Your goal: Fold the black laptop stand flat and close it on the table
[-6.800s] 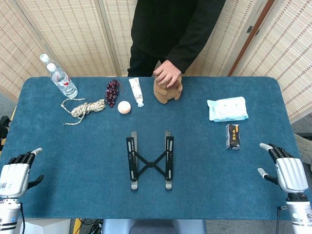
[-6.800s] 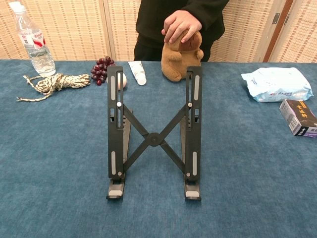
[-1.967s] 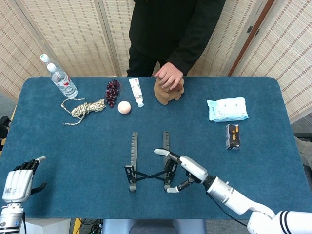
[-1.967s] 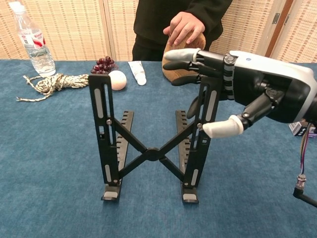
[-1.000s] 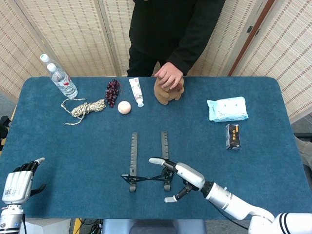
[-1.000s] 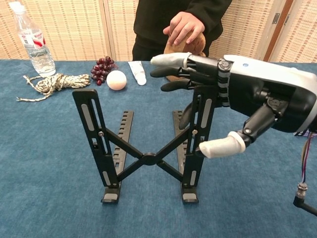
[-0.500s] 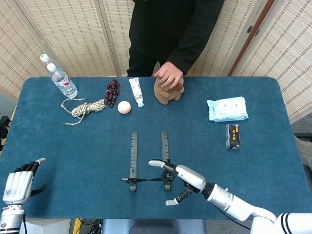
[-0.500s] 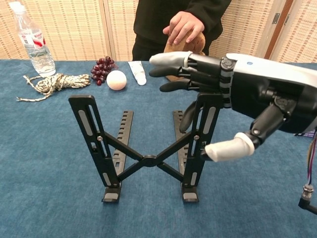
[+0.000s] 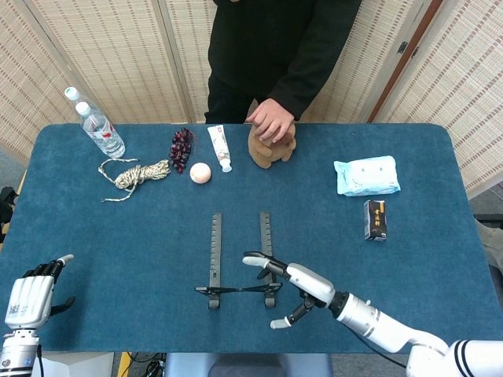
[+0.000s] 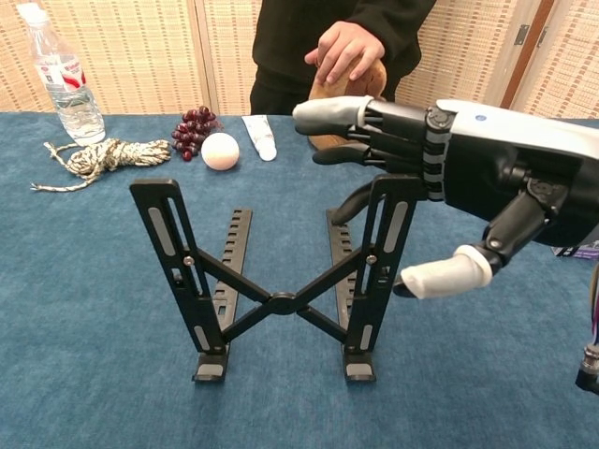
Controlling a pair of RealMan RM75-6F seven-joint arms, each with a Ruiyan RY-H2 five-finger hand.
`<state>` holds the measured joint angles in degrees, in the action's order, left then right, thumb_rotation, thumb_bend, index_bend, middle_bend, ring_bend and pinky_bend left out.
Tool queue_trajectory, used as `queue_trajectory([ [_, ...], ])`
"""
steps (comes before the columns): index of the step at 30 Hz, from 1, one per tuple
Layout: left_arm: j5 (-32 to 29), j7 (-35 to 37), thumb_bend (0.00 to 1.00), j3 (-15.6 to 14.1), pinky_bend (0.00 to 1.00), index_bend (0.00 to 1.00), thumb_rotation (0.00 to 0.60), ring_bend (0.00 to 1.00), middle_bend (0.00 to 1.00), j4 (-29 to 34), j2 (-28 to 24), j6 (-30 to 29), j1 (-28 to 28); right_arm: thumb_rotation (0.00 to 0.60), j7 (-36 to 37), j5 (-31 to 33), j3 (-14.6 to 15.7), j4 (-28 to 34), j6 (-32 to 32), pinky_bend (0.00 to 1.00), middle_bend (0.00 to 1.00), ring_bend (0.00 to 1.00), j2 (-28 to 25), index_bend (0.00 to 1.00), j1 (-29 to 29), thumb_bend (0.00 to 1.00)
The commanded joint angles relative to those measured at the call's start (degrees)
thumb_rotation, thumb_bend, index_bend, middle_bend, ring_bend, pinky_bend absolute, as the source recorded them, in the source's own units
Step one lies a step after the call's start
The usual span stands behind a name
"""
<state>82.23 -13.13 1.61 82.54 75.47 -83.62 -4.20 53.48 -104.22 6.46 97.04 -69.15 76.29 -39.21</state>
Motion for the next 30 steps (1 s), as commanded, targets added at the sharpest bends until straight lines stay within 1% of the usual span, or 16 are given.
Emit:
queue_trajectory([
  [1, 0.02, 0.01, 0.06, -0.01, 0.46, 0.23, 0.6, 0.35, 0.35, -0.01, 0.04, -0.01, 0.01, 0.6, 1.38, -0.13, 0.33, -0.78, -0.09, 0.24, 0.0, 0.0, 0.23, 0.0, -0.24, 0.0],
  [11, 0.1, 0.09, 0.06, -0.12, 0.46, 0.23, 0.6, 0.35, 0.34, -0.15, 0.14, -0.05, 0.12, 0.6, 4.84, 0.62, 1.5, -4.51, 0.18, 0.23, 0.0, 0.0, 2.1, 0.0, -0.13, 0.0],
  [30, 0.13, 0.24, 0.06, -0.23, 0.46, 0.23, 0.6, 0.35, 0.35, -0.3, 0.35, 0.02, 0.26, 0.6, 12.23, 2.23, 3.72, -12.9, 2.14, 0.23, 0.0, 0.0, 7.59, 0.0, 0.07, 0.0],
])
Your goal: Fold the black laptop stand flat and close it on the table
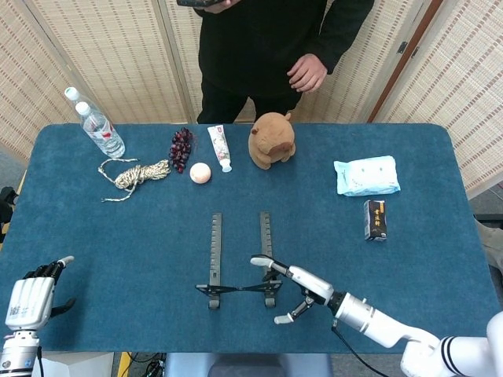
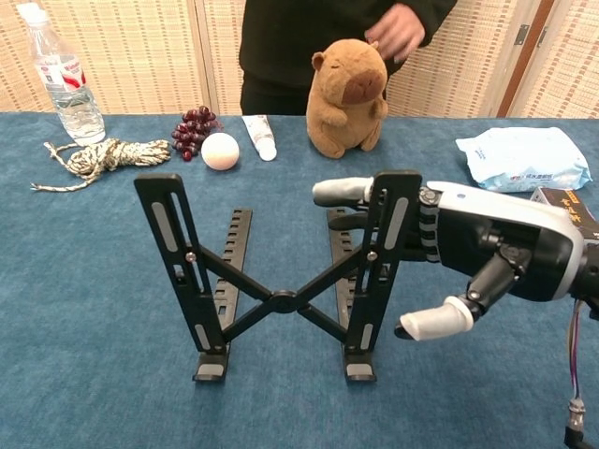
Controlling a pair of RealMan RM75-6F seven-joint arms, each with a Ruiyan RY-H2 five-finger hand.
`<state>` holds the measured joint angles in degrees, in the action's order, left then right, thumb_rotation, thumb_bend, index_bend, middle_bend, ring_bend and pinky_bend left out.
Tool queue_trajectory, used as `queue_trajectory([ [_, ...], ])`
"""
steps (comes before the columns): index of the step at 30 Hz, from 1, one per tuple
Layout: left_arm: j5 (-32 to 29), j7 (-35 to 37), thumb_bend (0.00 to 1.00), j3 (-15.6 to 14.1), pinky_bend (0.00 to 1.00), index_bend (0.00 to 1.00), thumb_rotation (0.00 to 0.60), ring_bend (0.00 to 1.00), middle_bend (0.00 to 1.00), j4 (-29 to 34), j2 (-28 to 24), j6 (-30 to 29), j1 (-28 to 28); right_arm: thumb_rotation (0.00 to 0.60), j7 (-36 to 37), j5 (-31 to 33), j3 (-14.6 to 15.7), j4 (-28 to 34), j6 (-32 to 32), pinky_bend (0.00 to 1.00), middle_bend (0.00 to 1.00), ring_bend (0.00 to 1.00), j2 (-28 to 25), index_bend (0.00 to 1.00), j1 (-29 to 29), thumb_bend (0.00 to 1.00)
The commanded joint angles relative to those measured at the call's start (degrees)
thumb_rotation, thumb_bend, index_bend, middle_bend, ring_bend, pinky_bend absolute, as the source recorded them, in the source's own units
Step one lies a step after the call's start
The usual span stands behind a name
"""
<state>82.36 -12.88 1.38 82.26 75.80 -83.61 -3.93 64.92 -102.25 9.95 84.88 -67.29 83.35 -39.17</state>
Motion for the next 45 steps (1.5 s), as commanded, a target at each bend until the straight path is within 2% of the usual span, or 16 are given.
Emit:
queue_trajectory([
  [1, -0.01, 0.0, 0.06, 0.0, 0.46, 0.23, 0.6, 0.35, 0.35, -0.04, 0.05, 0.01, 0.0, 0.6, 1.34, 0.35, 0.35, -1.27, 0.41, 0.23, 0.0, 0.0, 0.83, 0.0, 0.02, 0.0],
  [16, -0.18, 0.25, 0.06, -0.03, 0.46, 0.23, 0.6, 0.35, 0.35, -0.35, 0.26, 0.16, 0.12, 0.6, 6.78, 0.32, 2.04, -6.18, 1.51, 0.23, 0.0, 0.0, 4.11, 0.0, -0.16, 0.0],
  [45, -0.27, 0.54, 0.06, -0.15, 0.46, 0.23, 0.6, 0.34, 0.35, -1.04, 0.7, 0.5, 0.21, 0.6, 11.61, 0.32, 3.98, -10.21, 2.0, 0.24, 0.0, 0.0, 6.51, 0.0, -0.22, 0.0],
])
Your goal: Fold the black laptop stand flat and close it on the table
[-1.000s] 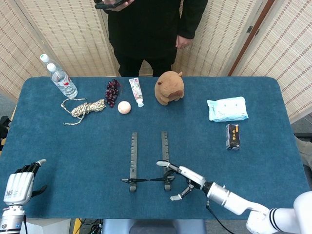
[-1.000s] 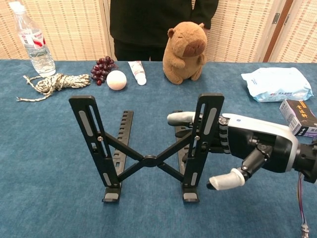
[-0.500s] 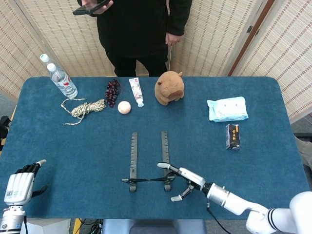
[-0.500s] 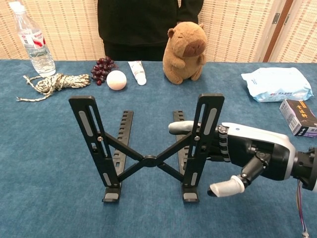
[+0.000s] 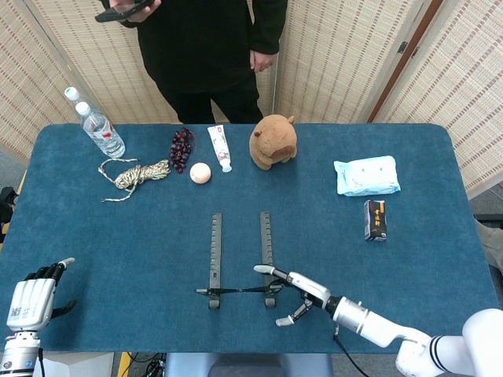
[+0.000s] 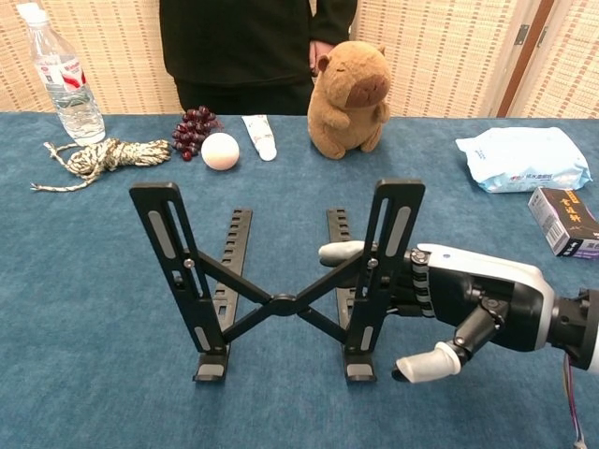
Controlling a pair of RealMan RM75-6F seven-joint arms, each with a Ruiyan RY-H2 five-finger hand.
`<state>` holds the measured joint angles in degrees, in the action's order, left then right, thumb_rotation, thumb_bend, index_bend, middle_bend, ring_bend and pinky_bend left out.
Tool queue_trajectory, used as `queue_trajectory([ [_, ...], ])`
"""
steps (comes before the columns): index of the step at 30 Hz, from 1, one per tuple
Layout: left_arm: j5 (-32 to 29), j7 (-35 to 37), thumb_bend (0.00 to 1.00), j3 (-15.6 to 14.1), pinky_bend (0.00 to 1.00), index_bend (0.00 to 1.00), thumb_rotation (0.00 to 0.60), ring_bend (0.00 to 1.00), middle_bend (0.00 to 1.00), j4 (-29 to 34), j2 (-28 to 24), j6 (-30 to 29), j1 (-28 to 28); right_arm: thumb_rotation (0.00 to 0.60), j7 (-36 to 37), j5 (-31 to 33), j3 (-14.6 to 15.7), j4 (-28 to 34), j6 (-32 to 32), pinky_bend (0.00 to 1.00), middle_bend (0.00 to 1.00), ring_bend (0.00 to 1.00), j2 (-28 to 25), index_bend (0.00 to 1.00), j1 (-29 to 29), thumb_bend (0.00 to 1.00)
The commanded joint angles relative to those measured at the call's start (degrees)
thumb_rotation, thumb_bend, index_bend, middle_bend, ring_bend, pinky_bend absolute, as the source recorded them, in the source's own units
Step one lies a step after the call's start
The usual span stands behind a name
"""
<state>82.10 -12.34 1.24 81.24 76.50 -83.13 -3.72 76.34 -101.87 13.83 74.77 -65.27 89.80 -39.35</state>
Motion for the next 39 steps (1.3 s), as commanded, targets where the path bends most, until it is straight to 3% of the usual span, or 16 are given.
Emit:
queue_trajectory([
  [1, -0.03, -0.01, 0.06, -0.02, 0.46, 0.23, 0.6, 0.34, 0.35, -0.04, 0.01, 0.04, 0.01, 0.6, 0.4, -0.08, 0.16, -0.18, -0.05, 0.24, 0.0, 0.0, 0.09, 0.0, -0.04, 0.0],
  [12, 0.0, 0.04, 0.06, -0.06, 0.46, 0.23, 0.6, 0.35, 0.35, -0.17, 0.2, 0.14, 0.0, 0.6, -0.87, 0.41, -0.35, 0.69, -1.94, 0.25, 0.0, 0.0, -1.25, 0.0, 0.63, 0.0],
  [21, 0.1, -0.22, 0.06, 0.04, 0.46, 0.23, 0.6, 0.35, 0.35, 0.15, 0.18, 0.15, -0.13, 0.6, -7.01, 2.82, -1.34, 4.99, -3.02, 0.25, 0.0, 0.0, -5.65, 0.0, 2.28, 0.0],
  [29, 0.24, -1.08, 0.06, 0.12, 0.46, 0.23, 0.6, 0.35, 0.35, 0.8, 0.13, 0.34, -0.46, 0.6, -27.46, 11.27, -4.9, 13.61, -3.15, 0.25, 0.05, 0.01, -10.89, 0.0, 6.45, 0.0],
  [34, 0.37, -1.61, 0.06, 0.17, 0.46, 0.23, 0.6, 0.35, 0.35, 1.36, 0.03, 0.36, -0.66, 0.6, -40.05, 15.69, -7.26, 18.83, -5.53, 0.34, 0.18, 0.1, -13.02, 0.05, 9.6, 0.0],
  [39, 0.37, -2.05, 0.06, 0.19, 0.46, 0.23, 0.6, 0.35, 0.35, 1.69, 0.03, 0.51, -0.83, 0.6, -45.95, 17.52, -9.21, 22.58, -8.64, 0.47, 0.36, 0.27, -14.62, 0.19, 12.39, 0.0],
])
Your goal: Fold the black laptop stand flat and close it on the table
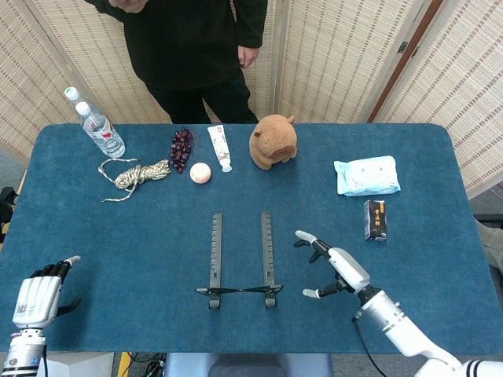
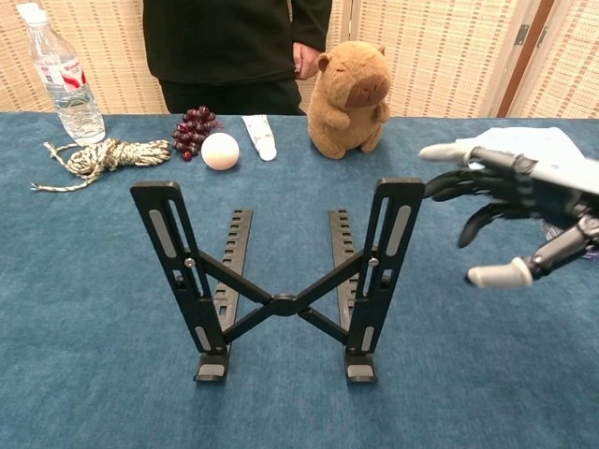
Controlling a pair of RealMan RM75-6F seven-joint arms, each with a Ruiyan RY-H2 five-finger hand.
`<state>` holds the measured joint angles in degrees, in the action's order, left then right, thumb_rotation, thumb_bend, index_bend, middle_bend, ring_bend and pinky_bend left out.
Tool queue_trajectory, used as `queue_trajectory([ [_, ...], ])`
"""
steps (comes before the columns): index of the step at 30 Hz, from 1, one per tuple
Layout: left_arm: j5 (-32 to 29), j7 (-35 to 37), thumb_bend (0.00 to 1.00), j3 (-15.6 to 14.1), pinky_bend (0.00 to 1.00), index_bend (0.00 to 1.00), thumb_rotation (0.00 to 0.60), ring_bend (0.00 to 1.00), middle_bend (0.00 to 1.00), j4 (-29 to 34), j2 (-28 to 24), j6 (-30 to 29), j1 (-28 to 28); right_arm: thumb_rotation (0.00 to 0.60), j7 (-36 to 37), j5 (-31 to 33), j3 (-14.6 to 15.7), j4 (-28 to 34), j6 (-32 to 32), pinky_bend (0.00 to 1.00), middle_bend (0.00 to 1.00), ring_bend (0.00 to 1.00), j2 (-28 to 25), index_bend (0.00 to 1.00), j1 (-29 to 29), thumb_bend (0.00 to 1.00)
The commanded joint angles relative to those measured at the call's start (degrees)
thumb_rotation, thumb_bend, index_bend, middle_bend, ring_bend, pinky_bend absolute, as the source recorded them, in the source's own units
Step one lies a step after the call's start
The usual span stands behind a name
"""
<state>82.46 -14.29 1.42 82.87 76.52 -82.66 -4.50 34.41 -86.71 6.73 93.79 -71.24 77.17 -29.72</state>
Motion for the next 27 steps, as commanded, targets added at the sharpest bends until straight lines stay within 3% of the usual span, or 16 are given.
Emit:
queue_trajectory([
  [1, 0.01, -0.15, 0.06, 0.01, 0.46, 0.23, 0.6, 0.35, 0.35, 0.12, 0.0, 0.06, -0.08, 0.6, -4.19, 2.35, -2.33, 4.11, -3.06, 0.49, 0.39, 0.29, -2.4, 0.21, 3.14, 0.0],
  [6, 0.04, -0.32, 0.06, 0.03, 0.46, 0.23, 0.6, 0.35, 0.35, 0.35, -0.03, 0.16, -0.24, 0.6, -2.33, 0.83, -2.88, 6.59, -4.08, 0.71, 0.62, 0.52, -5.31, 0.43, 4.6, 0.0],
  [9, 0.05, -0.36, 0.06, 0.0, 0.46, 0.23, 0.6, 0.34, 0.35, 0.39, 0.02, 0.21, -0.28, 0.6, -0.29, -0.61, -2.71, 7.46, -3.47, 0.79, 0.71, 0.62, -7.09, 0.53, 4.8, 0.0],
  [14, -0.01, -0.42, 0.06, -0.01, 0.46, 0.23, 0.6, 0.35, 0.35, 0.36, 0.15, 0.26, -0.33, 0.6, 3.58, -3.42, -1.91, 7.85, -1.1, 0.83, 0.75, 0.65, -8.66, 0.57, 4.28, 0.0],
  [19, -0.04, -0.38, 0.06, -0.05, 0.46, 0.23, 0.6, 0.34, 0.35, 0.44, 0.06, 0.27, -0.34, 0.6, 13.15, -9.15, 0.05, 7.11, 2.63, 0.84, 0.74, 0.66, -10.56, 0.58, 1.81, 0.0],
  [27, -0.26, -0.18, 0.06, -0.18, 0.46, 0.23, 0.6, 0.34, 0.35, 0.25, 0.2, 0.27, -0.16, 0.6, 28.77, -20.12, 3.37, 2.96, 0.65, 0.84, 0.7, 0.66, -11.75, 0.58, -1.59, 0.0],
])
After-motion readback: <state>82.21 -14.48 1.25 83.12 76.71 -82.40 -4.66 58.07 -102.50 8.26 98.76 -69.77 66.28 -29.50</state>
